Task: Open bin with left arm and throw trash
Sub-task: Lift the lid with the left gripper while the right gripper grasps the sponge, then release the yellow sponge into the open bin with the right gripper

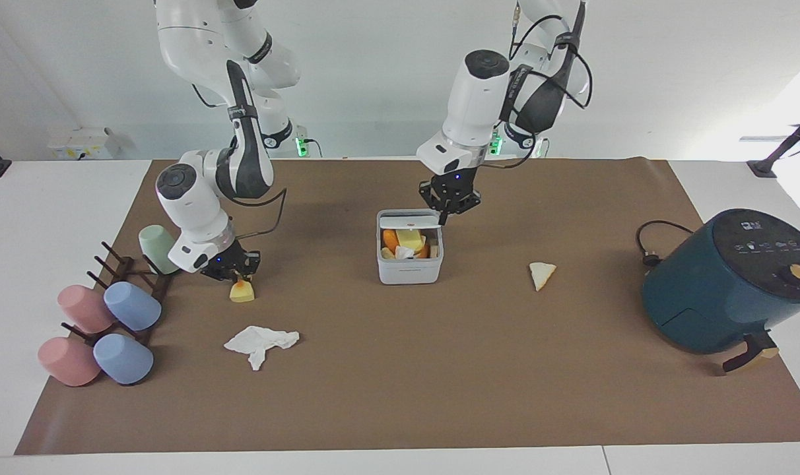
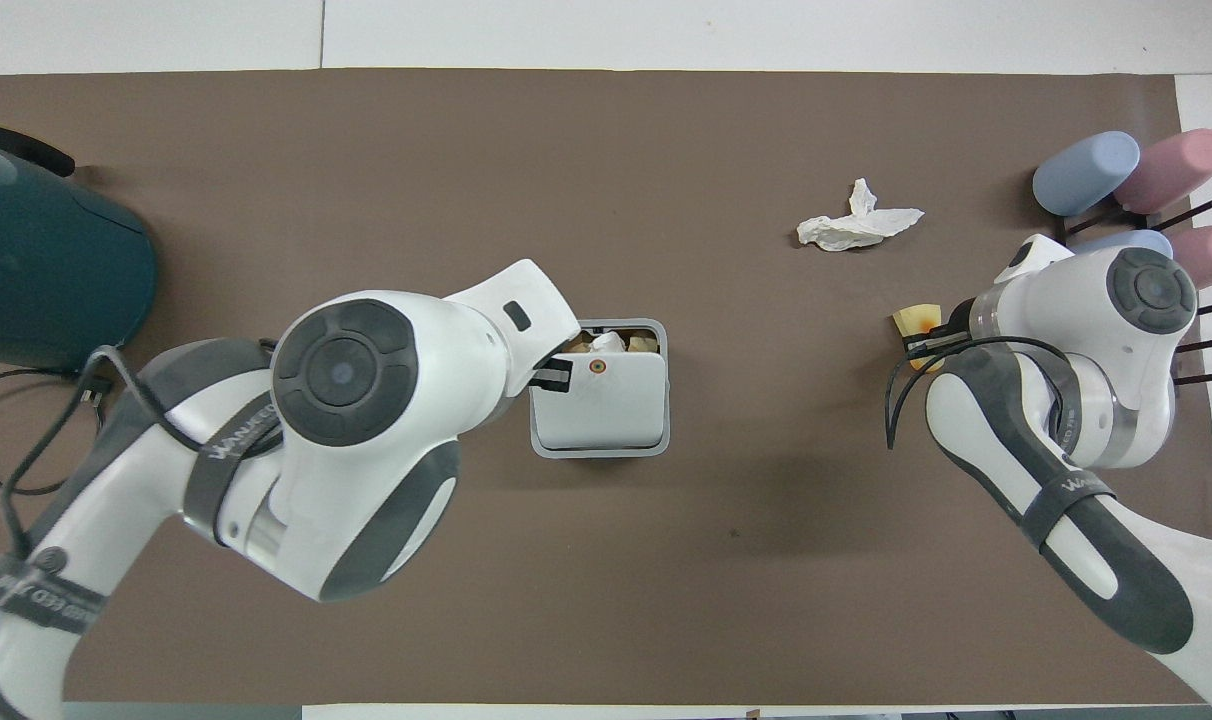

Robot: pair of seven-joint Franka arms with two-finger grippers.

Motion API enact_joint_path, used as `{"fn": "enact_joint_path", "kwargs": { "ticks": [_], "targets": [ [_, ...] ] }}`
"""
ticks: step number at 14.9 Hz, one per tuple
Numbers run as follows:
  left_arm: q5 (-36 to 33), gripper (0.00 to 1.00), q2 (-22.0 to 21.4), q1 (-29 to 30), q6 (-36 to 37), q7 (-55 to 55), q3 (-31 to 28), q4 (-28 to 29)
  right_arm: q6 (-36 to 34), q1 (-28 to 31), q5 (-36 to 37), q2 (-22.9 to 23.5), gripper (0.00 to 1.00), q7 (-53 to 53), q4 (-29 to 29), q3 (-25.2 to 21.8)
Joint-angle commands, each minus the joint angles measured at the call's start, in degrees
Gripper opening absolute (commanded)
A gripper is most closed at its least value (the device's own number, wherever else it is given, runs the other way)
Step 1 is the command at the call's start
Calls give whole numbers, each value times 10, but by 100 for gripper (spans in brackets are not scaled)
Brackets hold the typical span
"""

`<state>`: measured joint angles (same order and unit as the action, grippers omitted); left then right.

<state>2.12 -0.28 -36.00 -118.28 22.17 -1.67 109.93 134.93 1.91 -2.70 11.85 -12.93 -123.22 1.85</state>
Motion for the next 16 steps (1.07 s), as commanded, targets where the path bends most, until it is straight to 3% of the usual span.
{"fn": "enact_joint_path", "kwargs": {
  "ticks": [1, 2, 4, 6, 9, 13, 16],
  "targets": [
    [0, 27, -48, 63, 58, -6, 0, 15, -97, 4, -8, -3, 0, -11, 78, 5],
    [-1, 58, -54, 80, 74, -18, 0, 15, -131, -3, -8, -3, 0, -1, 108, 5],
    [0, 99, -62, 118, 79, -91, 0, 14, -196, -30, -9, -4, 0, 64, 161, 6],
    [0, 100, -68, 153, 89, -134, -1, 6, -252, -89, -10, -4, 0, 180, 220, 7],
    [0, 100, -66, 189, 81, -171, -1, 7, -281, -179, -32, 0, 0, 360, 279, 8],
    [0, 100, -25, 216, 24, -242, -1, 23, -211, -281, -75, 0, 0, 568, 273, 8],
    [0, 100, 35, 208, -48, -252, 0, 44, -141, -320, -77, -23, 0, 594, 199, 10]
  ]
}}
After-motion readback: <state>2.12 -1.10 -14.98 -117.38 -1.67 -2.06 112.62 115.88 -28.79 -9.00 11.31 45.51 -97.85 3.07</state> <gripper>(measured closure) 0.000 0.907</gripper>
